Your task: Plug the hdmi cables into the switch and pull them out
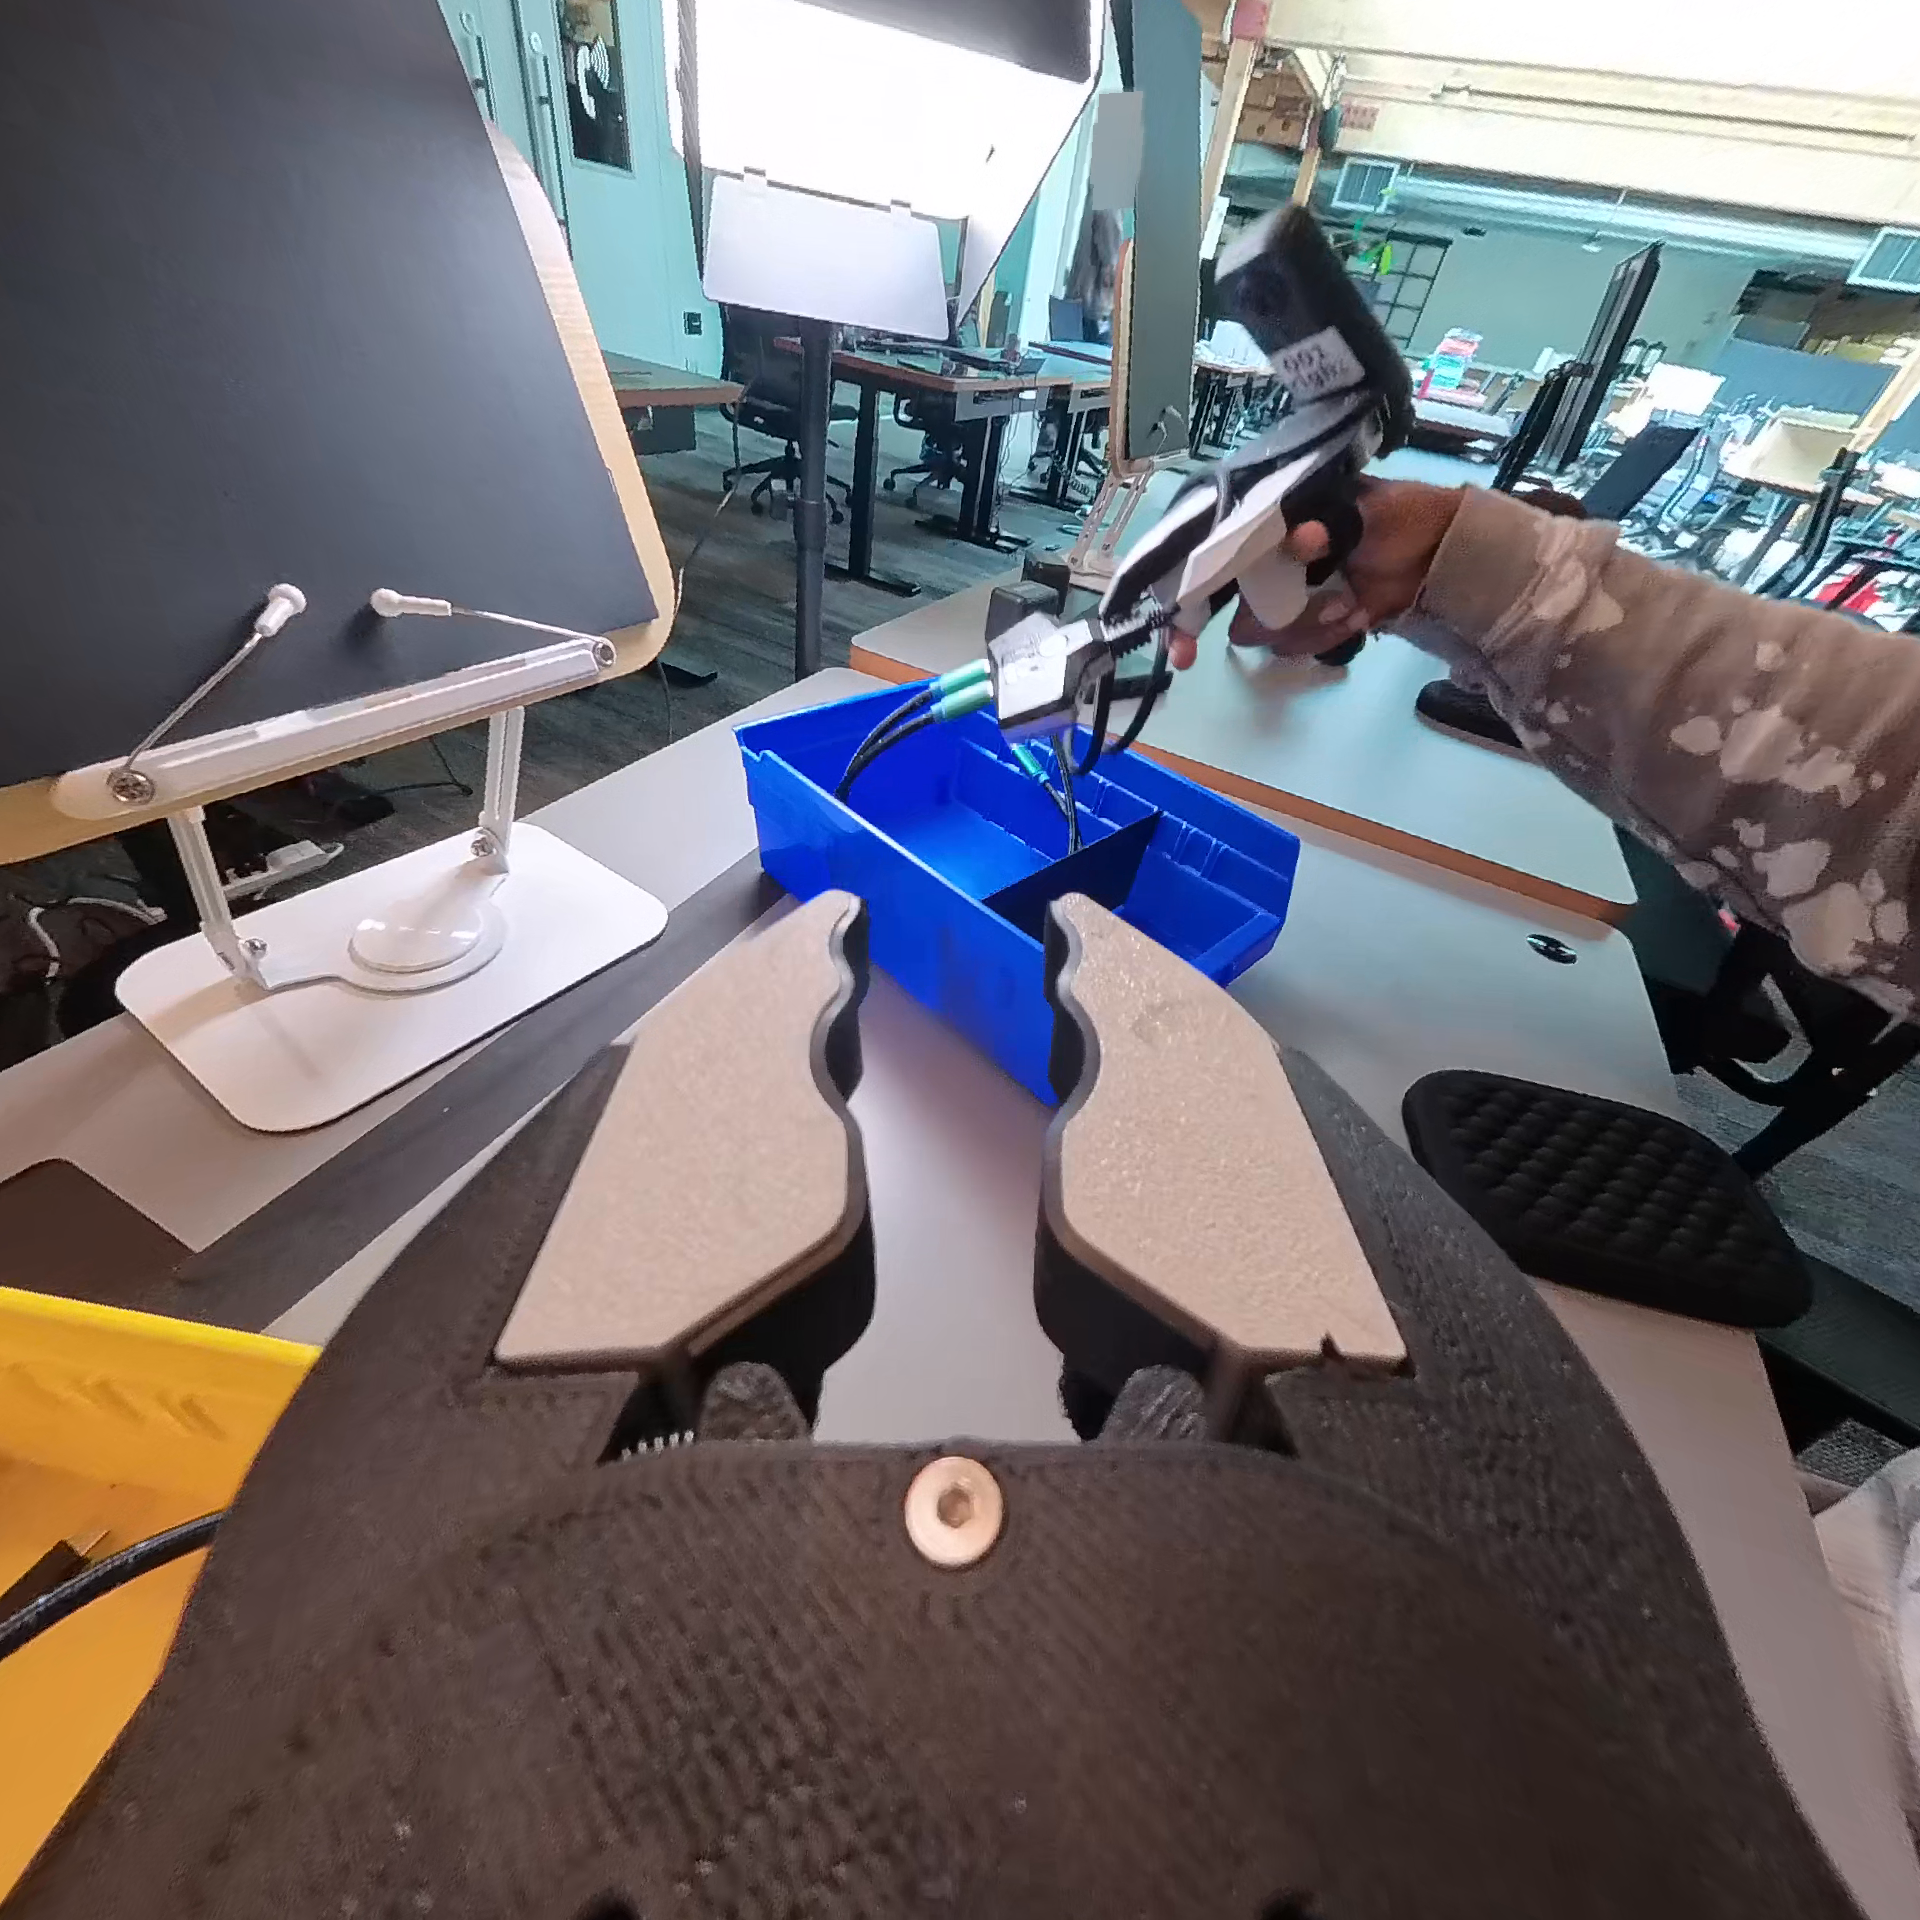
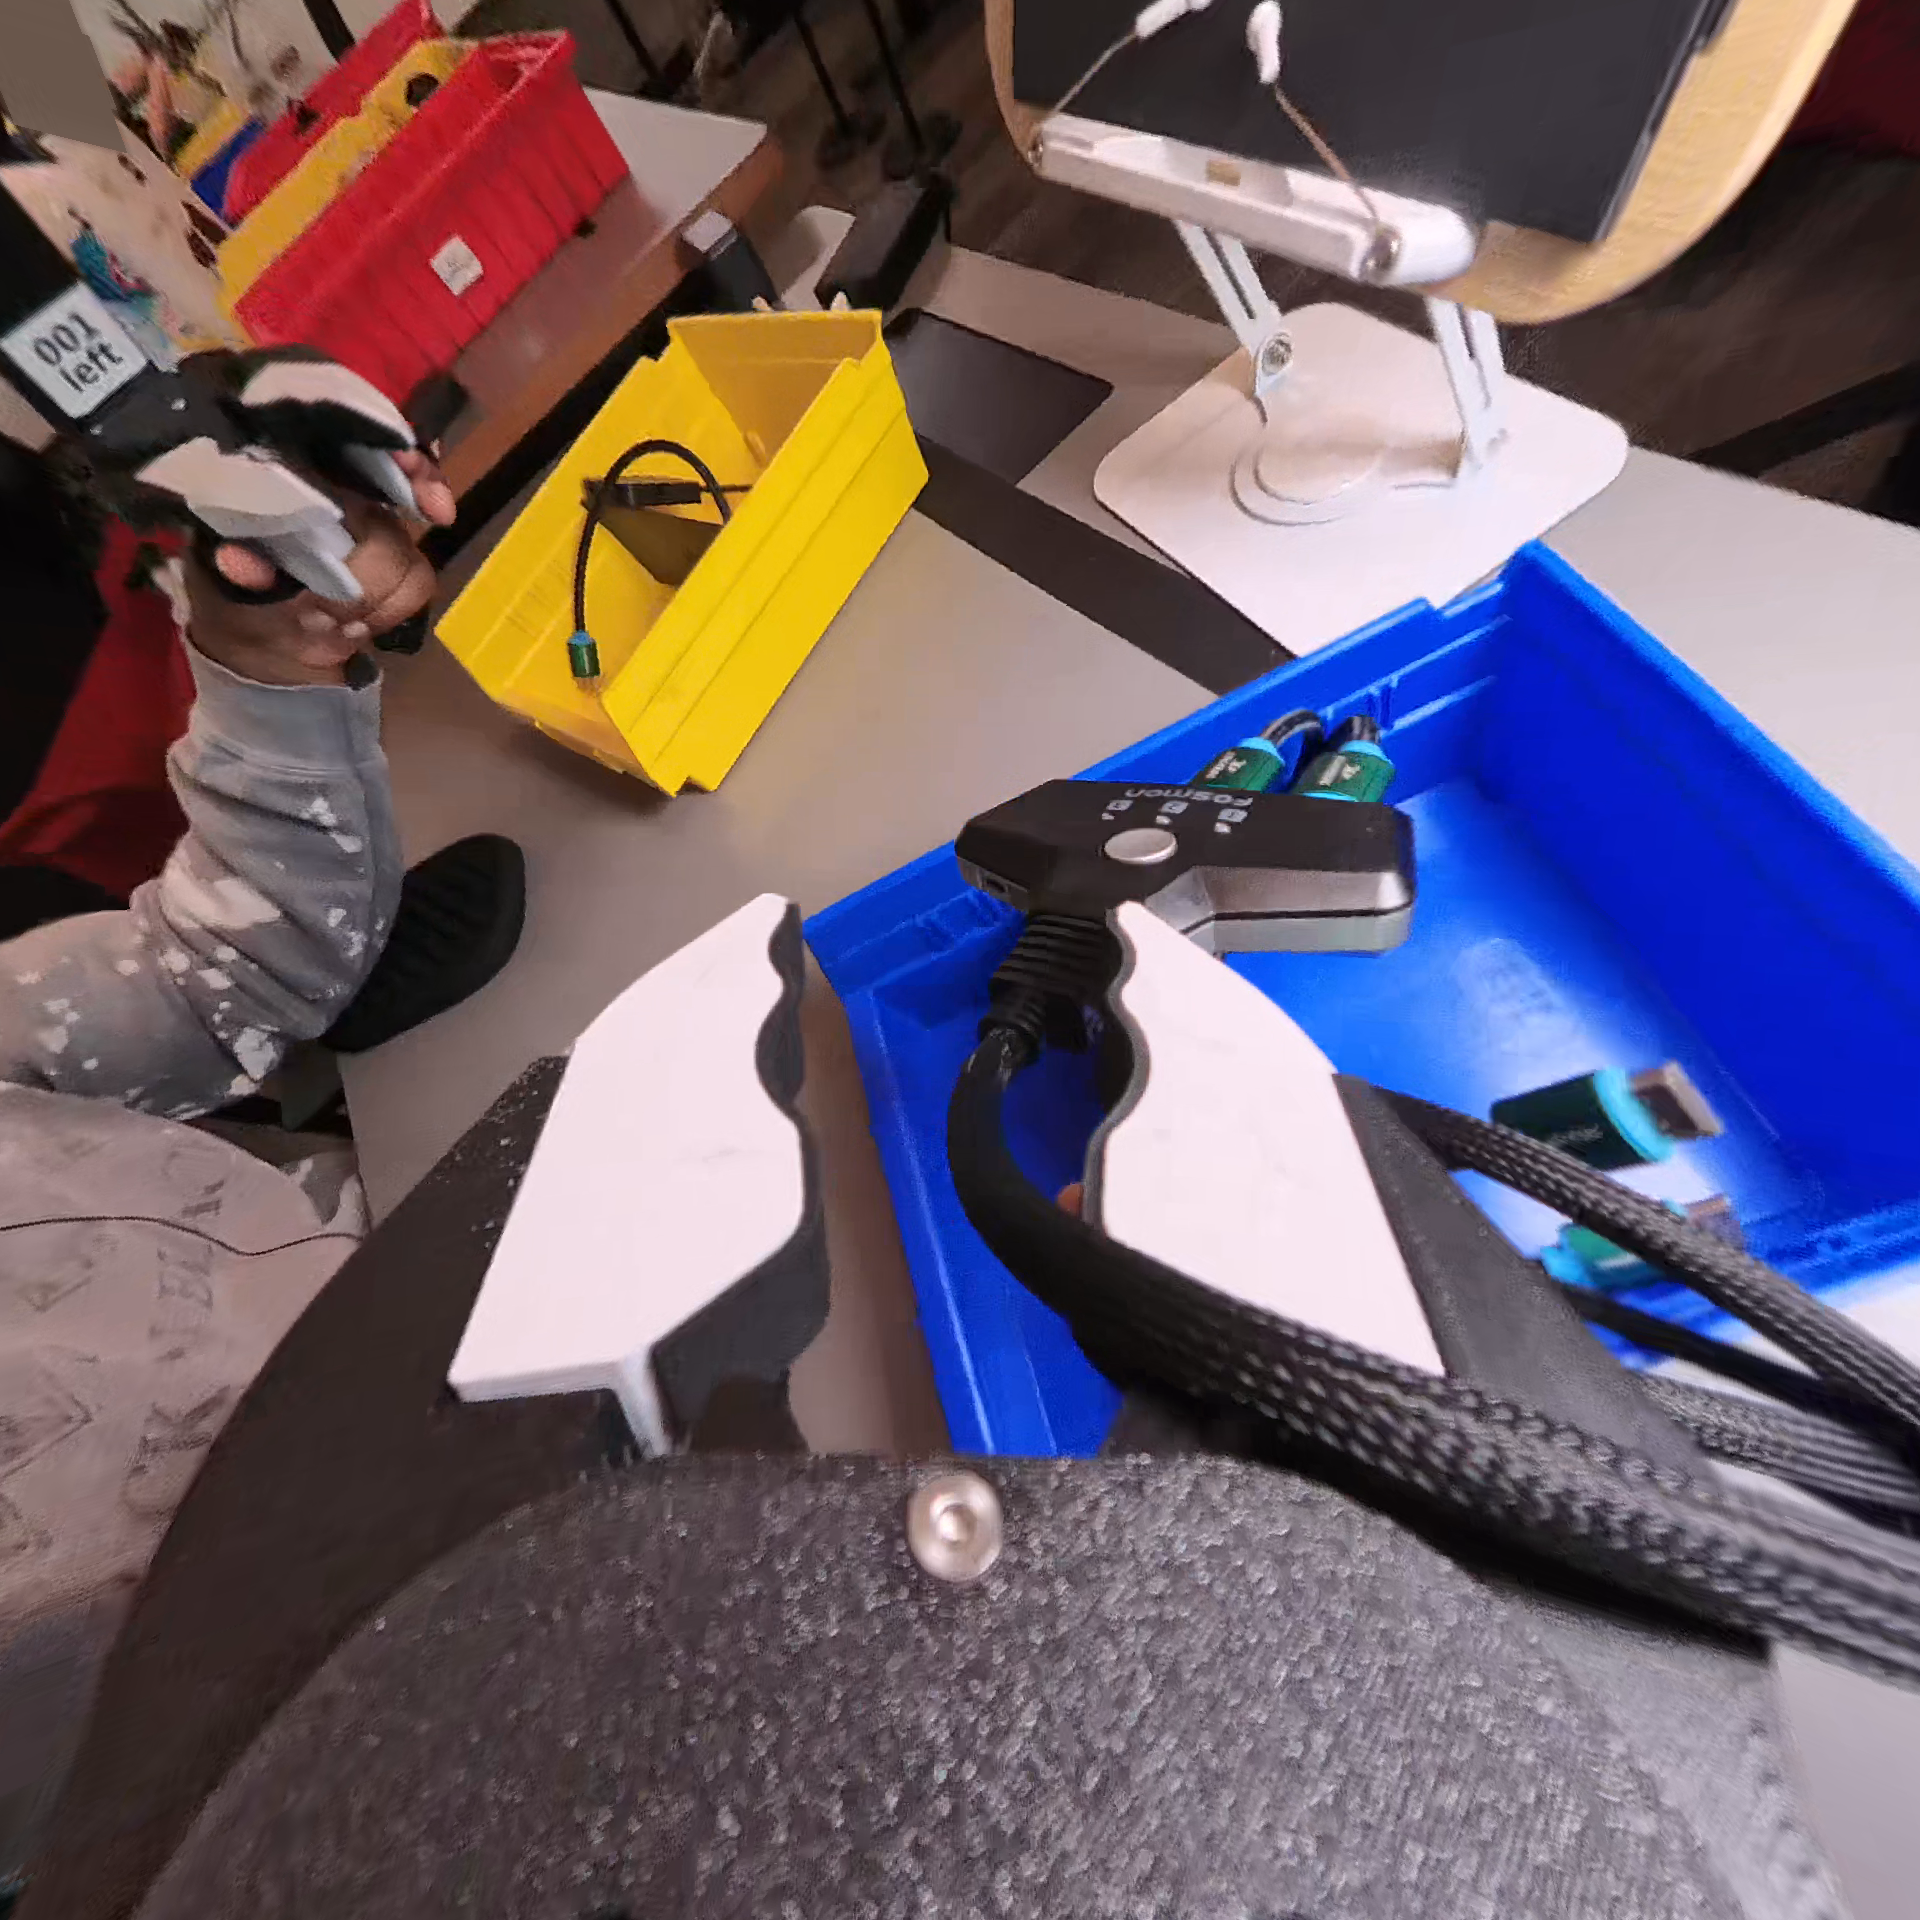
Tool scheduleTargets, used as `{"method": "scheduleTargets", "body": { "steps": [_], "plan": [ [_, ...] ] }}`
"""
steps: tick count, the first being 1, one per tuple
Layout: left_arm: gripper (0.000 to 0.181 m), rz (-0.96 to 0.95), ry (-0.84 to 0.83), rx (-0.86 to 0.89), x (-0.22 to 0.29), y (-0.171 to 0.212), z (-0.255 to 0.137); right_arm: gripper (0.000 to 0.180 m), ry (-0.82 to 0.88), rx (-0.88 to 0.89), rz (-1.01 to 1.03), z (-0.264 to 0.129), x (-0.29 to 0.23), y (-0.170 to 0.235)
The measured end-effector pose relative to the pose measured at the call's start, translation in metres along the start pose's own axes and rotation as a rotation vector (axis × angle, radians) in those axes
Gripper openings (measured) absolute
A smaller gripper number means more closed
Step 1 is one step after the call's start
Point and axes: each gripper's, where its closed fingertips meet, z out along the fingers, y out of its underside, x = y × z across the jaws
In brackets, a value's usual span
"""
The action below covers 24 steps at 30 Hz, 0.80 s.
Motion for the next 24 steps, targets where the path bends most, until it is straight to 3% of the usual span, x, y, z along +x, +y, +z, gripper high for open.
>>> {"method": "scheduleTargets", "body": {
  "steps": [4, 10, 12, 20, 24],
  "plan": [
    [0.032, -0.003, -0.015, 0.000, -0.006, 0.001, -0.004, 0.069, 0.013, -0.119, -0.121, 0.007, 0.004, 0.001],
    [0.032, -0.037, -0.027, 0.010, -0.020, 0.003, -0.008, 0.067, 0.085, -0.357, -0.228, -0.008, 0.026, 0.024],
    [0.032, -0.042, -0.029, -0.002, -0.023, 0.006, -0.007, 0.072, 0.094, -0.318, -0.259, -0.009, 0.027, 0.021],
    [0.032, -0.043, -0.040, -0.009, -0.027, 0.009, -0.007, 0.055, 0.414, -0.305, -0.543, -0.020, 0.050, 0.035],
    [0.032, -0.042, -0.040, -0.005, -0.027, 0.008, -0.008, 0.057, 0.459, -0.142, -0.528, -0.036, 0.042, 0.032]
  ]
}}
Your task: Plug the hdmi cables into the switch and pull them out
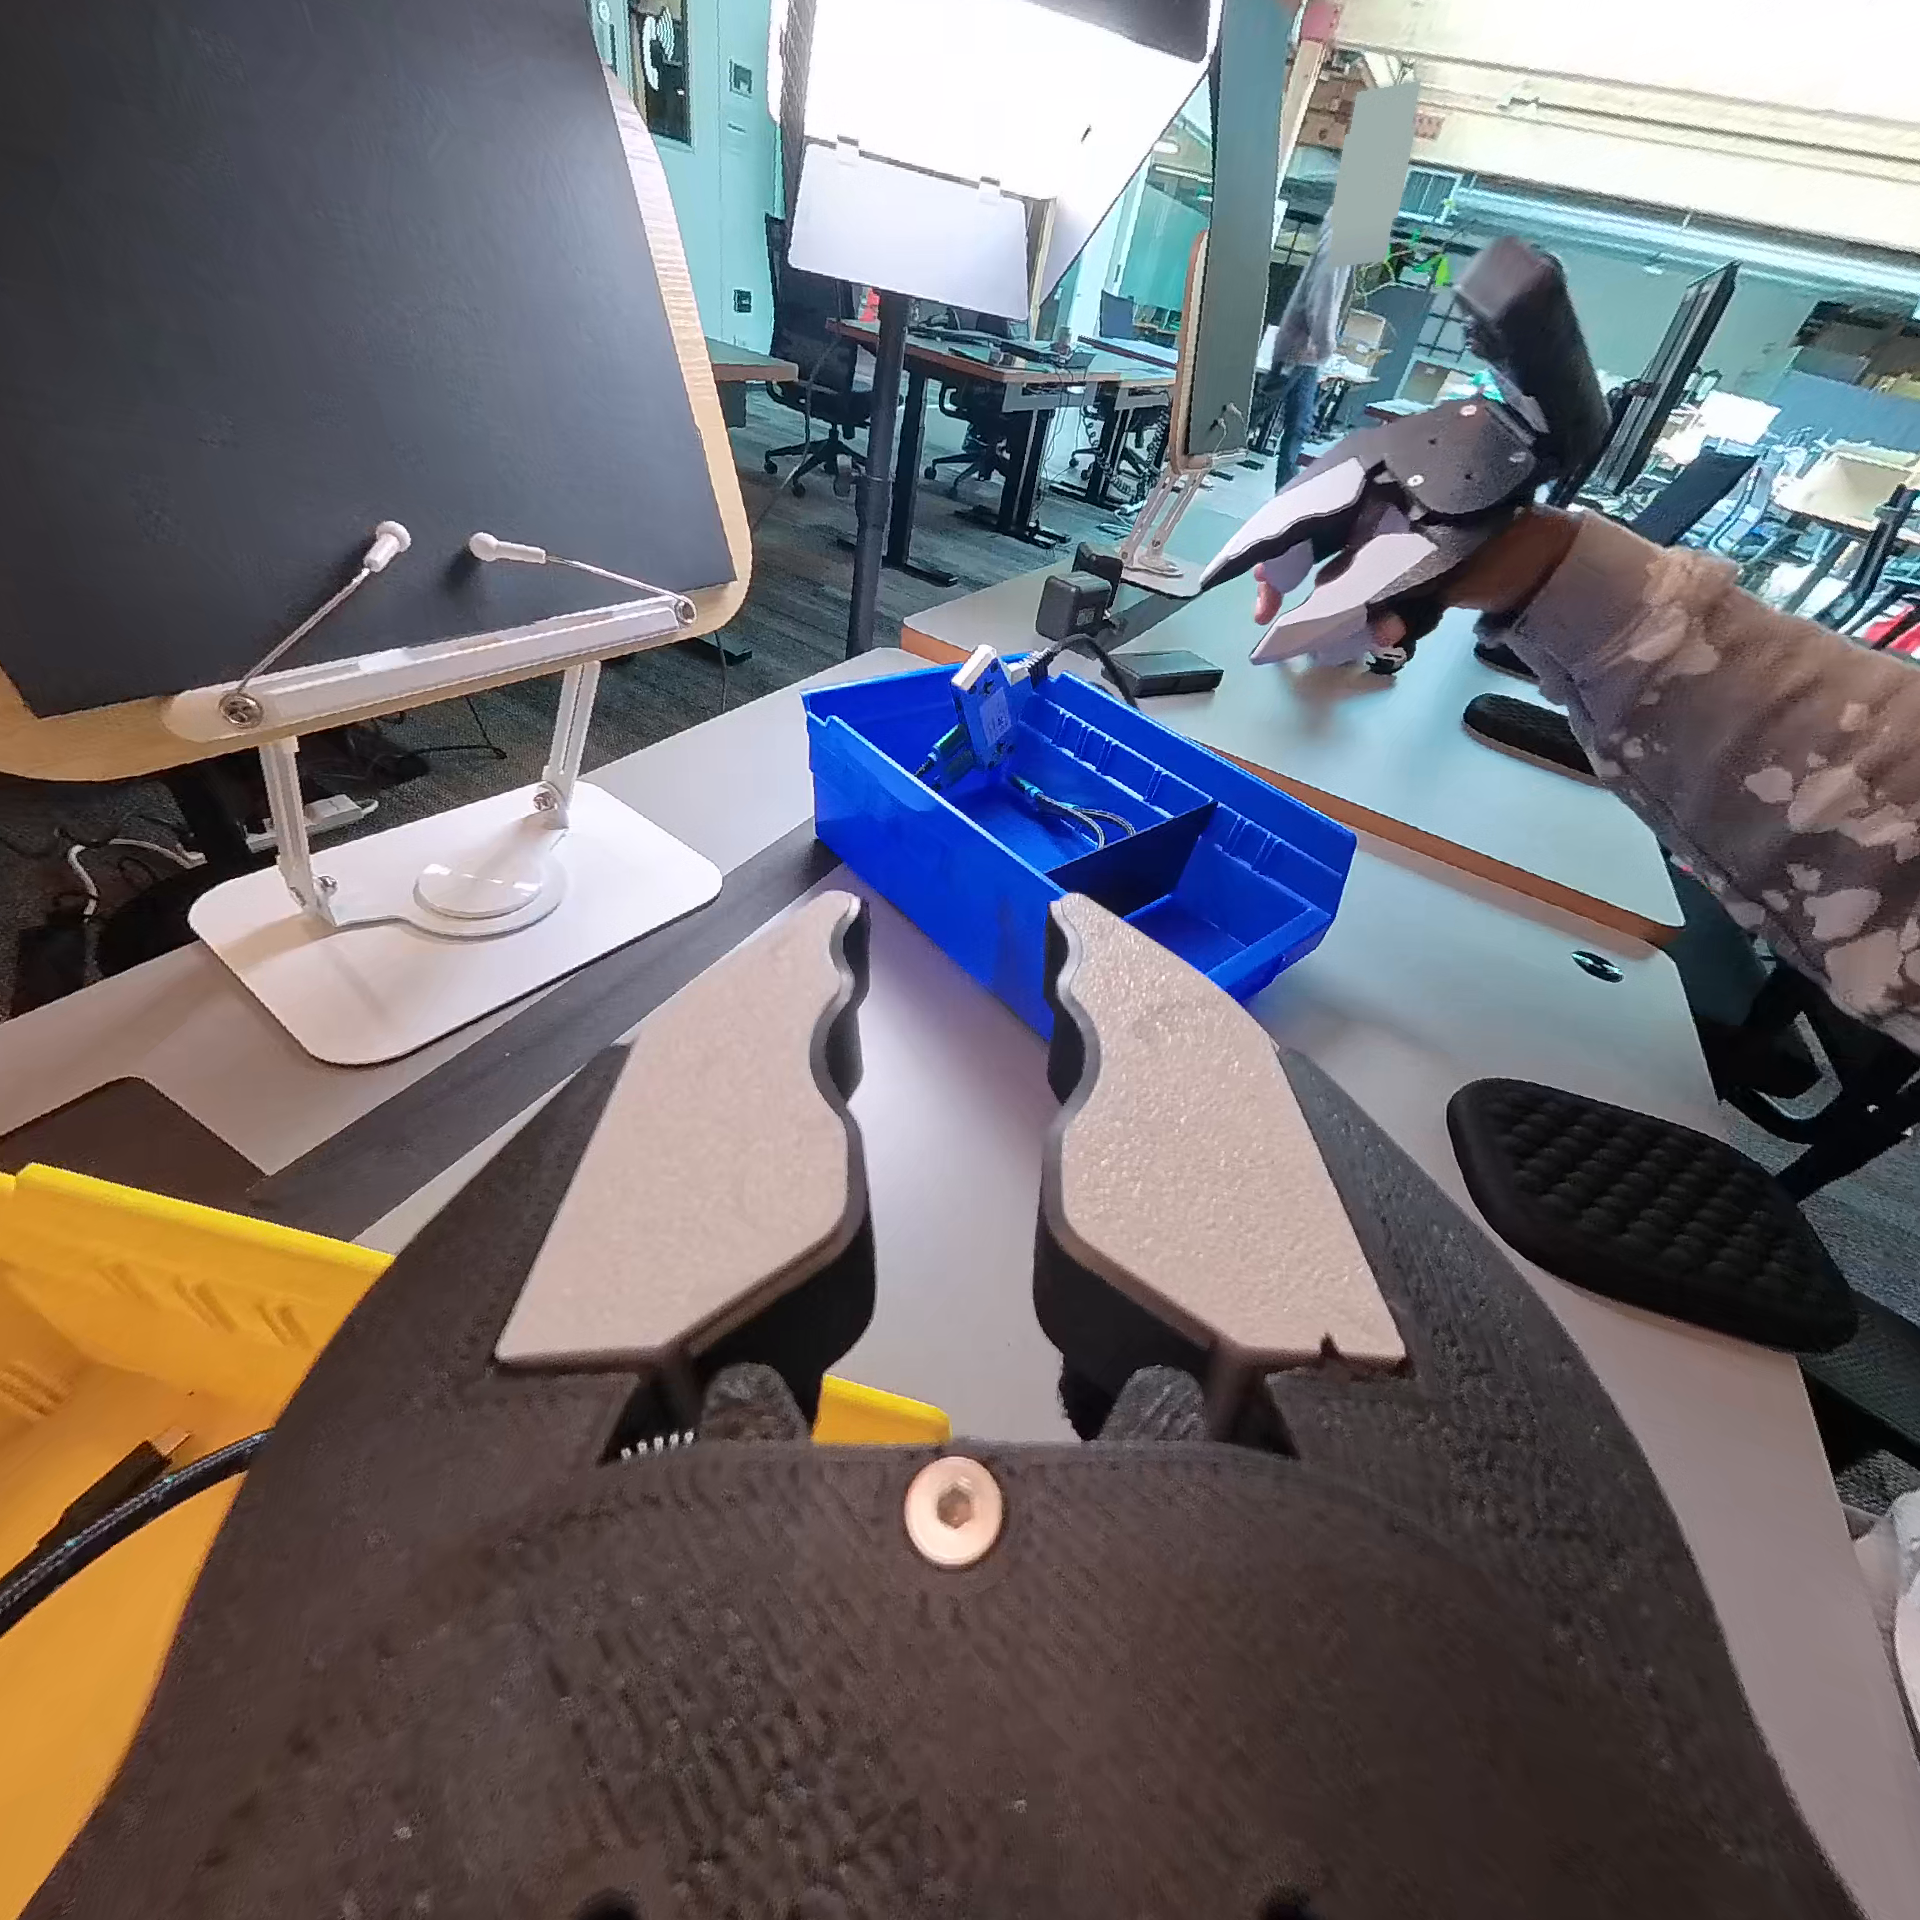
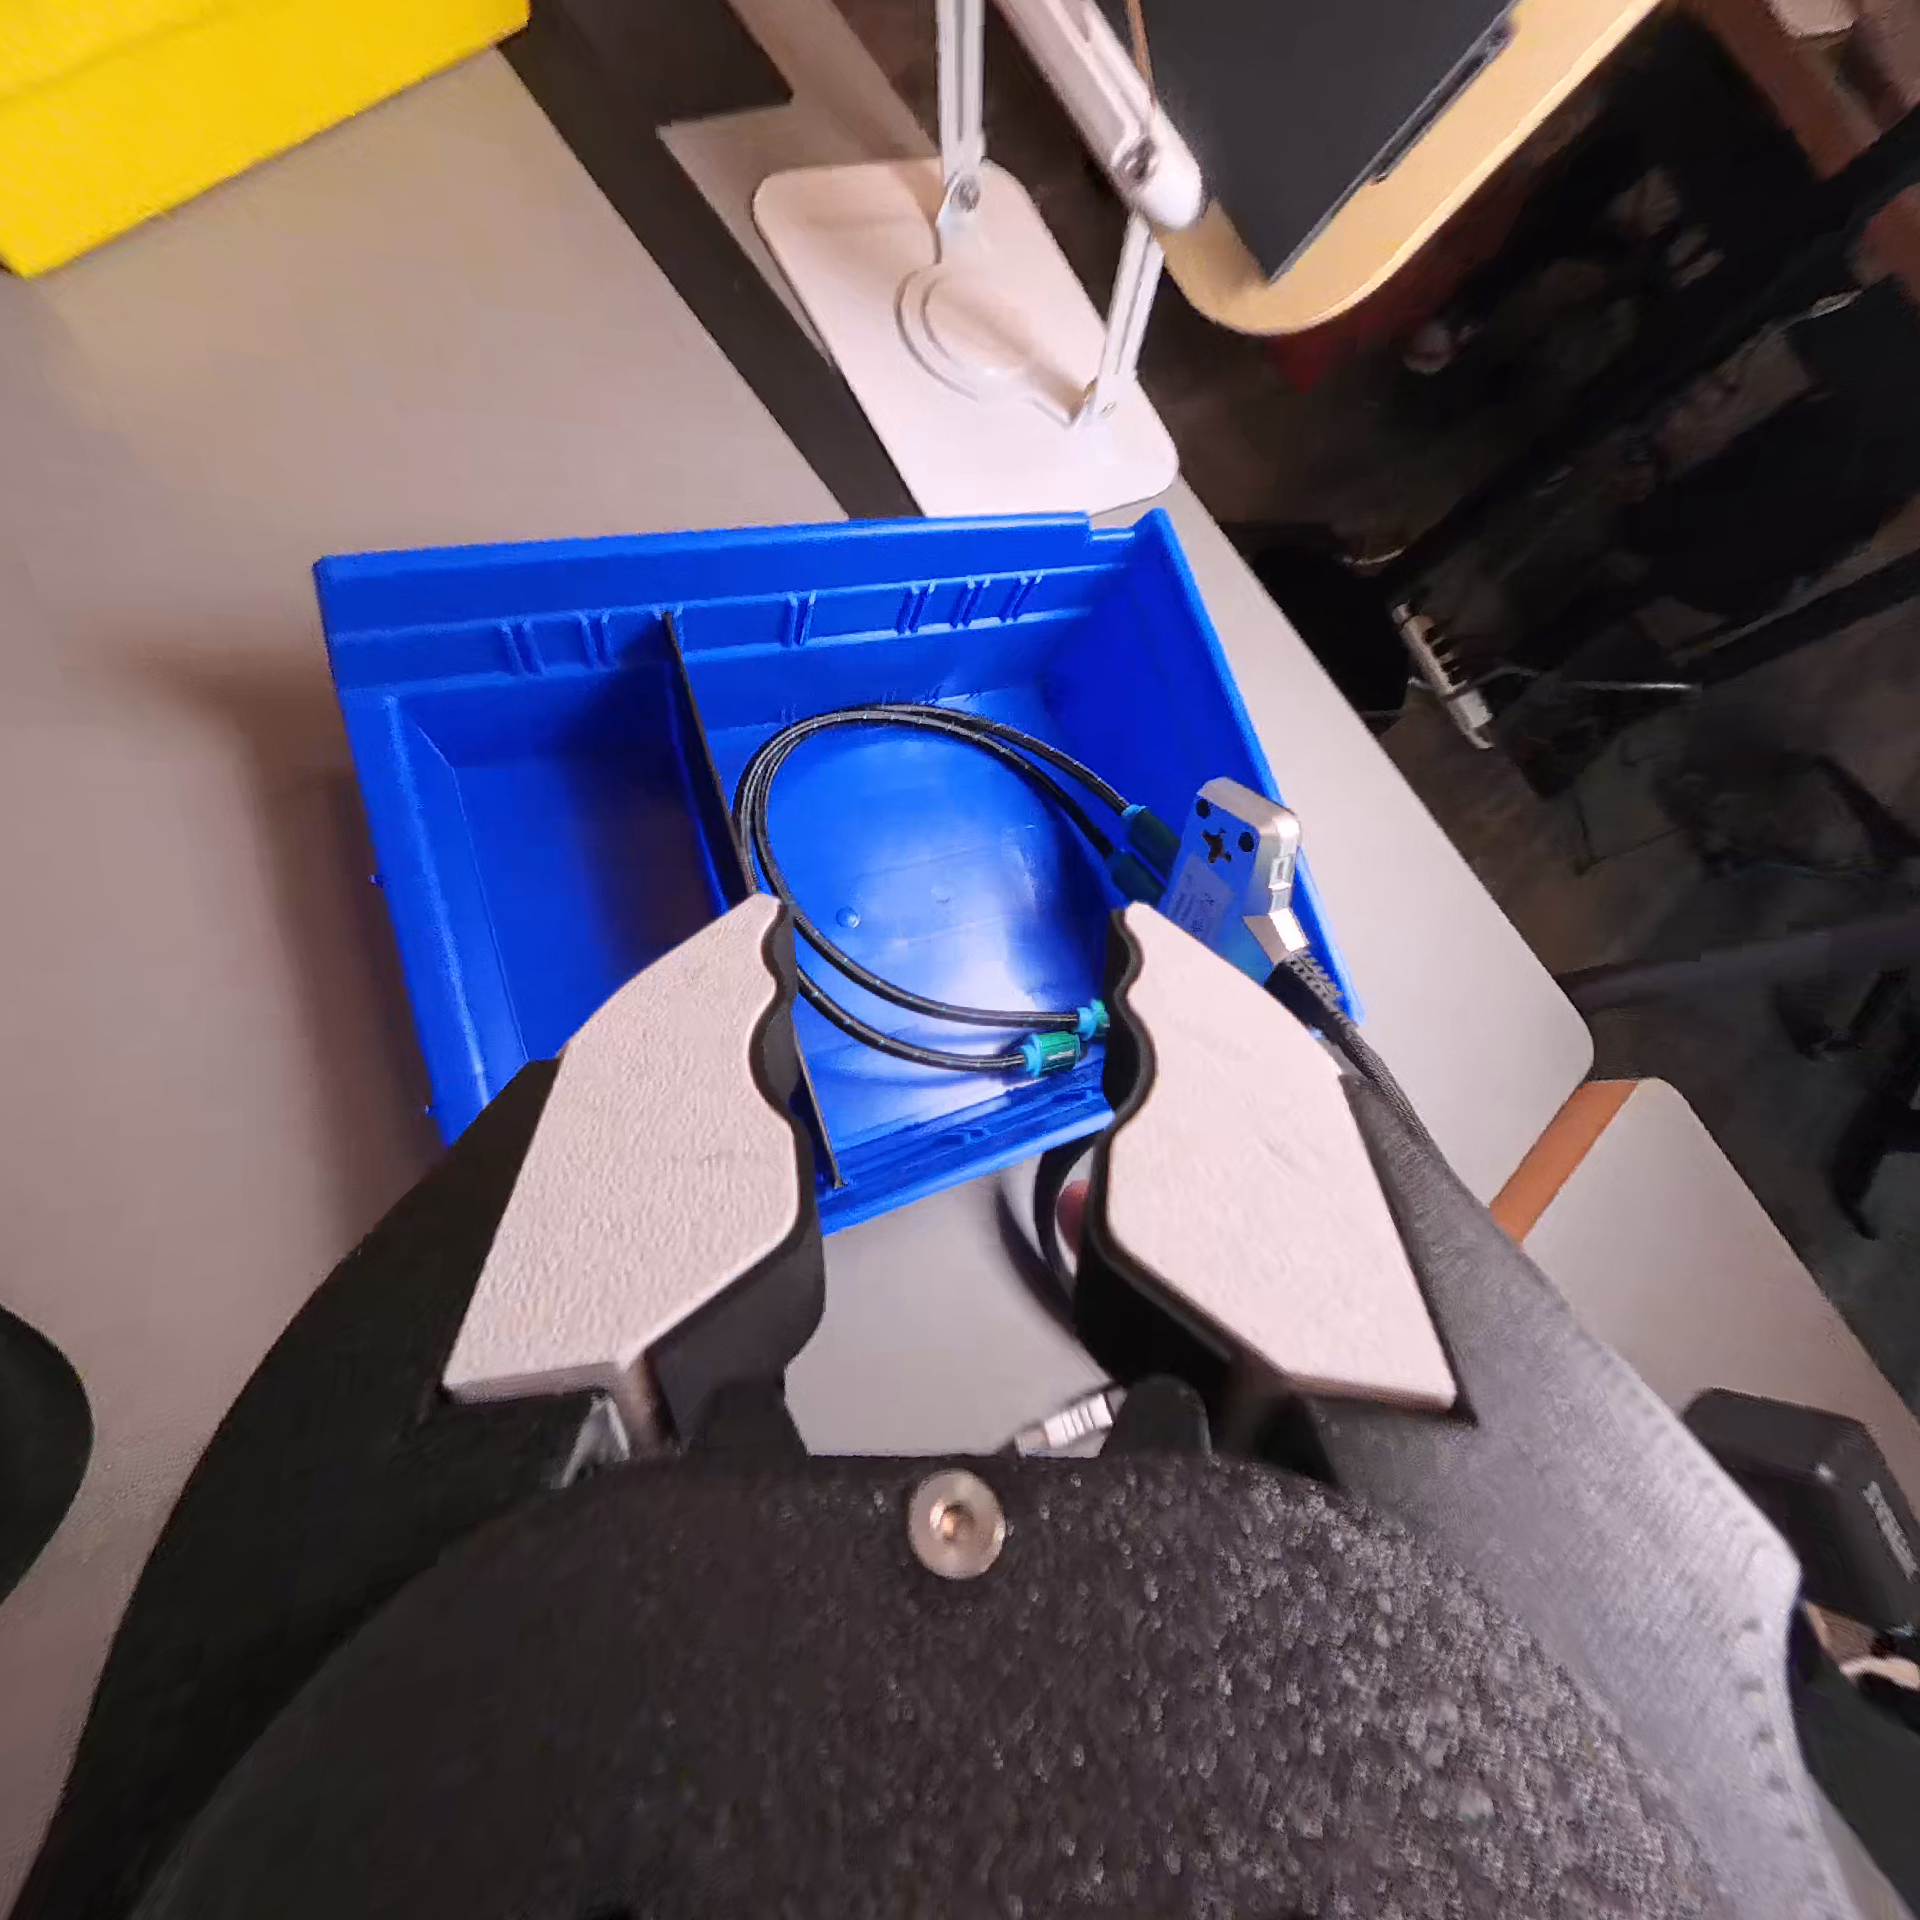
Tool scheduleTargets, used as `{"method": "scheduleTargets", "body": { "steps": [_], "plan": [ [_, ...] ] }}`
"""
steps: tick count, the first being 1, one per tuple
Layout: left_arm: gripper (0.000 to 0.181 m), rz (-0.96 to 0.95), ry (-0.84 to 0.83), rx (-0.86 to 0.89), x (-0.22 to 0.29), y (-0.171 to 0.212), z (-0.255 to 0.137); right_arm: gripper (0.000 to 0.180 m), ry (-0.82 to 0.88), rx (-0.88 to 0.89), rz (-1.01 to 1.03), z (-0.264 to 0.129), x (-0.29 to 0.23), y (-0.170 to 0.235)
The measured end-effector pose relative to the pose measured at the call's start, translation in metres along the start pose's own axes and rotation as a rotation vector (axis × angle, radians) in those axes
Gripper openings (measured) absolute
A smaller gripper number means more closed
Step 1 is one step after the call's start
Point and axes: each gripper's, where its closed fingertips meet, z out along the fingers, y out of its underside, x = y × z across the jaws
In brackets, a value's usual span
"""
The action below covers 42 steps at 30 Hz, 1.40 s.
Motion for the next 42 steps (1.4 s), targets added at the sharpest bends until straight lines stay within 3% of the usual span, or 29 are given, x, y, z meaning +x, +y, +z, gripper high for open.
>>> {"method": "scheduleTargets", "body": {
  "steps": [3, 9, 14, 19, 28, 32, 38, 42],
  "plan": [
    [0.032, -0.003, -0.002, -0.001, 0.000, 0.001, 0.000, 0.055, 0.117, 0.085, 0.068, -0.020, 0.019, 0.009],
    [0.032, 0.007, 0.002, -0.012, 0.003, 0.002, 0.003, 0.051, 0.374, 0.168, 0.309, -0.046, 0.066, 0.072],
    [0.032, 0.009, -0.035, -0.026, -0.002, 0.004, 0.002, 0.053, 0.590, 0.357, 0.462, -0.061, 0.048, 0.091],
    [0.032, 0.022, -0.153, -0.050, -0.022, 0.008, -0.008, 0.057, 0.610, 0.447, 0.506, -0.057, -0.034, 0.065],
    [0.033, 0.034, -0.496, -0.143, -0.095, 0.016, -0.060, 0.061, 0.351, 0.553, 0.522, -0.033, -0.142, 0.020],
    [0.038, 0.081, -0.605, -0.374, -0.142, 0.032, -0.084, 0.063, 0.236, 0.540, 0.490, -0.023, -0.167, 0.014],
    [0.039, 0.200, -0.590, -0.876, -0.192, 0.078, -0.121, 0.062, 0.167, 0.528, 0.482, -0.012, -0.180, 0.023],
    [0.039, 0.219, -0.472, -1.157, -0.195, 0.102, -0.150, 0.061, 0.150, 0.546, 0.502, -0.013, -0.179, 0.025]
  ]
}}
